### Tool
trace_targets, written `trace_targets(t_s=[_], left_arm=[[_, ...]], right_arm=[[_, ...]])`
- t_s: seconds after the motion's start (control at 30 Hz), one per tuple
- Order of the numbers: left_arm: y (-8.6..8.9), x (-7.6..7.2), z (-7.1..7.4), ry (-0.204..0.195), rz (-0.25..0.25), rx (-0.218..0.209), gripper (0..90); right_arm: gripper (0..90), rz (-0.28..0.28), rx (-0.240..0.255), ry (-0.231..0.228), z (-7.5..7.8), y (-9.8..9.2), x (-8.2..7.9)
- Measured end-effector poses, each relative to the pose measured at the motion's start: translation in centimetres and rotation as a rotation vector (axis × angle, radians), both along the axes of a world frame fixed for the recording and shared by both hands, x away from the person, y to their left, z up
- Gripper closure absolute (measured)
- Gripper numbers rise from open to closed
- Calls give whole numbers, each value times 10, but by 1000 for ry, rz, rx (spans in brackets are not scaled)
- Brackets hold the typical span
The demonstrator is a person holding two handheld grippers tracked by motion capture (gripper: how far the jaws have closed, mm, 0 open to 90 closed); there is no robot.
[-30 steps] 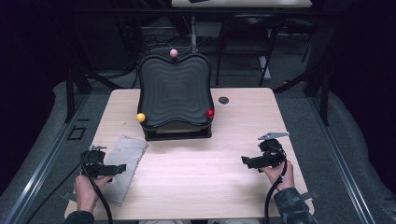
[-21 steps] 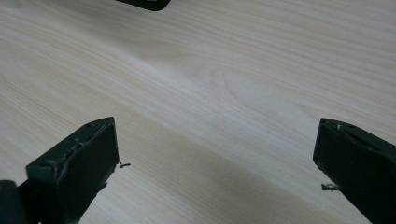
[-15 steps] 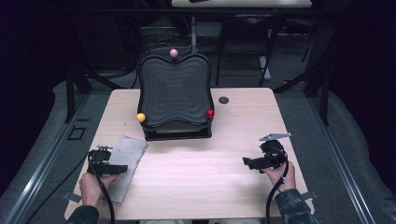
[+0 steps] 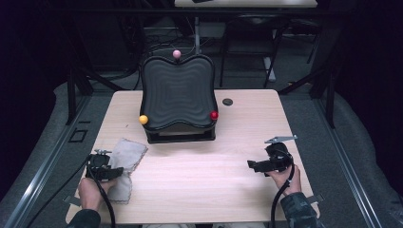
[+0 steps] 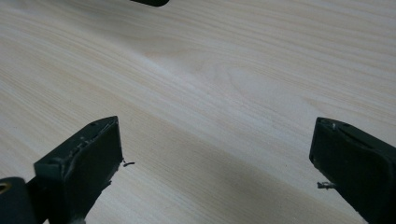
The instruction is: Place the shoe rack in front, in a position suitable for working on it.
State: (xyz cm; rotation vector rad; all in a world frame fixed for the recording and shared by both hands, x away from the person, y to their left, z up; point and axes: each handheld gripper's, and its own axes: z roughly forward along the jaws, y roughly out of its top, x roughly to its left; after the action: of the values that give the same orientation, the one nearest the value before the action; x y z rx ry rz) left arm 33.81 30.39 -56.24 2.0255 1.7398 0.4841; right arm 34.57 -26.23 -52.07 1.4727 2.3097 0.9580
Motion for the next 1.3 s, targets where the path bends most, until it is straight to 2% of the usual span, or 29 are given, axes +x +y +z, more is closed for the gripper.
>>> trace_targets(t_s=[0.07, 0.1, 0.13, 0.2, 0.27, 0.37, 0.47, 0.57, 0.83, 0.93, 1.03, 1.13, 1.2, 1.3], left_arm=[[1, 0, 0, -7, 5, -2, 594], [2, -1, 0, -11, 8, 1, 594], [3, -1, 0, -16, 8, 0, 684], [4, -1, 0, -19, 16, -5, 712], [5, -1, 0, -20, 10, -11, 800], [9, -1, 1, -11, -1, -30, 829], [12, -1, 3, -1, -22, -46, 845], [12, -2, 10, -18, -32, -46, 854], [6, -10, 28, -66, -104, 1, 854], [2, -17, 36, -87, -154, 10, 855], [0, -21, 40, -98, -178, 24, 854], [-4, -30, 49, -128, -245, 16, 855], [-6, -31, 51, -135, -252, 15, 855], [-11, -34, 57, -157, -296, -5, 855]], right_arm=[[29, -1, -1, 0, 0, 0, 0], [29, -1, -1, 0, 0, 0, 0], [34, -9, -11, 0, 0, 1, 0], [36, -8, -13, -5, -1, 1, 0], [40, -1, -15, 3, 0, 1, 1], [40, 0, -13, -1, 0, 1, 1], [44, 2, -15, -8, 1, 0, 0], [47, -1, -20, -11, 1, 0, 0], [48, -4, -23, -27, 3, 0, -1], [48, -3, -24, -31, 3, 0, -1], [49, -3, -23, -32, 3, 0, -1], [48, -7, -24, -33, 4, 1, -1], [49, -7, -25, -36, 4, 1, -1], [49, -8, -29, -38, 4, 1, -1]])
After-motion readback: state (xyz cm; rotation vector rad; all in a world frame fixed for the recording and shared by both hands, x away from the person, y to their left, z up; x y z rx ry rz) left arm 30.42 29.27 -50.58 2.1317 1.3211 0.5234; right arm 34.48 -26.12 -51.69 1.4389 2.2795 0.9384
